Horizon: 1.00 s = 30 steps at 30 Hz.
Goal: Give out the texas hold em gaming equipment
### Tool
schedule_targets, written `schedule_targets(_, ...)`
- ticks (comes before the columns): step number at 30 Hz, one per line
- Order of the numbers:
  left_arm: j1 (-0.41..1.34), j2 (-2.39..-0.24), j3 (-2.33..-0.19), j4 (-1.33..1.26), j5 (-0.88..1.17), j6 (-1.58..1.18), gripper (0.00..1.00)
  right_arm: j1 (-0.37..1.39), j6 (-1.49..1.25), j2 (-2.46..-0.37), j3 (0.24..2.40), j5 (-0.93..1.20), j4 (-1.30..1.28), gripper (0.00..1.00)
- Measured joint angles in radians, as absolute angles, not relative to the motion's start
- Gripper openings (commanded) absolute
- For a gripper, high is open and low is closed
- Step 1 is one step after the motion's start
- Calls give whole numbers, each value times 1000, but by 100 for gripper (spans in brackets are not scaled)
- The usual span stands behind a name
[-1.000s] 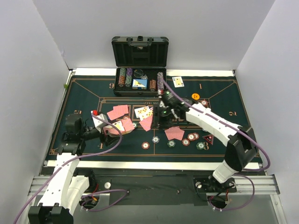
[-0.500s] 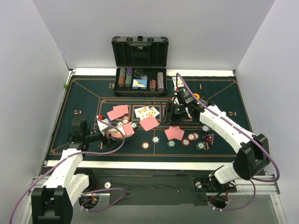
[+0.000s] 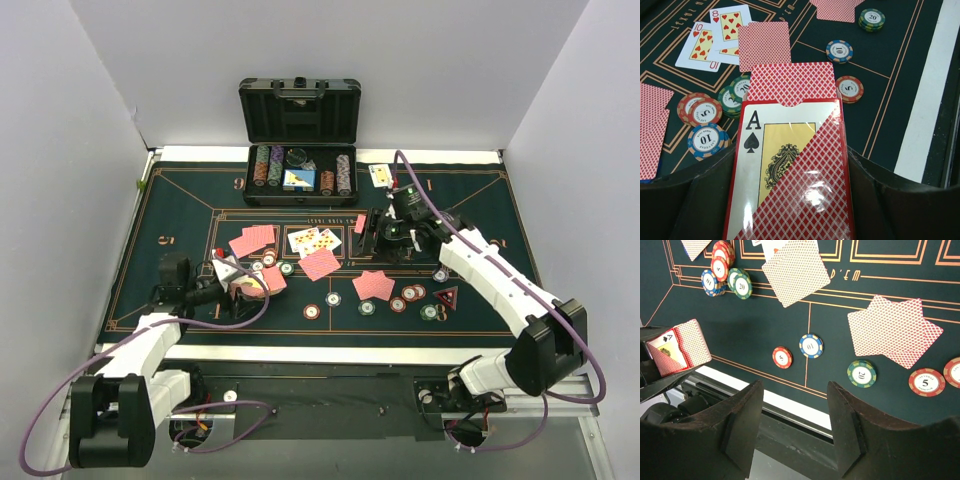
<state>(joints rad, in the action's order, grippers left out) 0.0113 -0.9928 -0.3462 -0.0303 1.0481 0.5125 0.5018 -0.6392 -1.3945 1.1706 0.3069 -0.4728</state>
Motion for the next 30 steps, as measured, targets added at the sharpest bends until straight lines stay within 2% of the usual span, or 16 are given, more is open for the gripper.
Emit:
schedule_targets(10,-38,-1129,-380,2,1043,564,0,477,-657,-1394,1151,316,-468,50)
schedule_targets(18,-168,-1308,-577,276,1067,786,0,458,-669,-1364,1129,316,-465,50)
schedule_targets(23,-217,-1337,-597,417,1090,940,0,458,-683,-1362,1129,316,-464,50)
schedule_targets(30,-218,-1340,-602,551,1102,1146,15,457,-703,-1362,1129,319,-464,50)
